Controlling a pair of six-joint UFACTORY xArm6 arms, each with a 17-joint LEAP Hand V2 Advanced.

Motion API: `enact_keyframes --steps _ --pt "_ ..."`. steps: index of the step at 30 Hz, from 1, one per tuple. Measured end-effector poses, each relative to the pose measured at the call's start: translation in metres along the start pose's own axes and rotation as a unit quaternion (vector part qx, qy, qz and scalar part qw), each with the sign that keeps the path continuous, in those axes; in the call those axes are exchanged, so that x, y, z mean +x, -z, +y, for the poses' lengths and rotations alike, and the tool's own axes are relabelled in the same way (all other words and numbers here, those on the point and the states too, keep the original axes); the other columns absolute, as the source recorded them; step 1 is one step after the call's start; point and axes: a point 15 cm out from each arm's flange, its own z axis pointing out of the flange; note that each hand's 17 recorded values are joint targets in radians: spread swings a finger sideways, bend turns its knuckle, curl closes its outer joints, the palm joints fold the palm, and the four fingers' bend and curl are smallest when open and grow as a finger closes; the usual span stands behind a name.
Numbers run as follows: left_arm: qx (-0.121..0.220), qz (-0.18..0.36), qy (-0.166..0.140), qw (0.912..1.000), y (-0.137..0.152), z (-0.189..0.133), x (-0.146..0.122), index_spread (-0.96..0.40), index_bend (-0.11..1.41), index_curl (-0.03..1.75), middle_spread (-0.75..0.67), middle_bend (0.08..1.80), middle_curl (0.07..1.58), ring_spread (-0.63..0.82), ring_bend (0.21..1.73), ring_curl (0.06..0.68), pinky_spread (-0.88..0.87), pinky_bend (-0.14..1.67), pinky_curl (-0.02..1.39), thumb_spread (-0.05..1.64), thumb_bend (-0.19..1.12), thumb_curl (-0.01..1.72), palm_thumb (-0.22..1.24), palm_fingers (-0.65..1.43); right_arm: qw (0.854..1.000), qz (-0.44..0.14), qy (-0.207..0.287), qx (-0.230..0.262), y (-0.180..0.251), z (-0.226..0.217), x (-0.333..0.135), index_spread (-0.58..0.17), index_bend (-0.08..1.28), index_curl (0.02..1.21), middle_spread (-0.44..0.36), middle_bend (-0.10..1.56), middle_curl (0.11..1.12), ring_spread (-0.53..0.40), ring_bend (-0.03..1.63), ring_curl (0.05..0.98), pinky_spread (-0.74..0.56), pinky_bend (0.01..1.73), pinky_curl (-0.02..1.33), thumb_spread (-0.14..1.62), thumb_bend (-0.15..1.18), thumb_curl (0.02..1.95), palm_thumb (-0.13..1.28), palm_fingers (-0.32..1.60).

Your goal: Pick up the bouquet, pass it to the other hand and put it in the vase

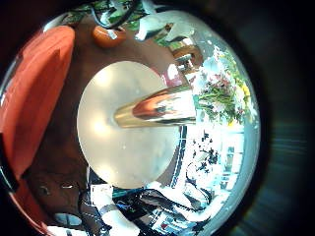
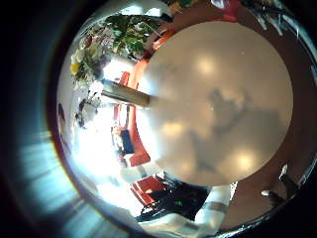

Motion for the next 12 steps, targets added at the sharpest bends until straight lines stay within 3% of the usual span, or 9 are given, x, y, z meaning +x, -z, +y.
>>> enact_keyframes --steps 7,12 --pt "0.043 -0.023 0.016 0.9987 -0.016 0.043 0.005 0.03 0.15 0.25 0.59 0.17 0.20 0.70 0.44 0.158 0.64 0.19 0.29 0.87 -0.03 0.33 0.02 -0.10 0.999 0.011 0.018 -0.036 -0.003 0.013 0.014 -0.337 0.17 0.30 -0.012 0.25 0.35 0.130 0.57 0.201 0.48 0.63 0.22 1.00 -0.02 0.49 0.68 0.29" --pt "0.048 -0.045 0.024 0.9976 -0.026 0.068 0.013 0.04 0.15 0.26 0.58 0.17 0.20 0.70 0.44 0.165 0.63 0.19 0.29 0.88 -0.03 0.33 0.03 -0.08 0.997 0.033 0.020 -0.060 -0.001 0.029 0.020 -0.334 0.18 0.31 0.004 0.24 0.35 0.137 0.56 0.199 0.48 0.63 0.21 1.00 -0.02 0.49 0.68 0.30"
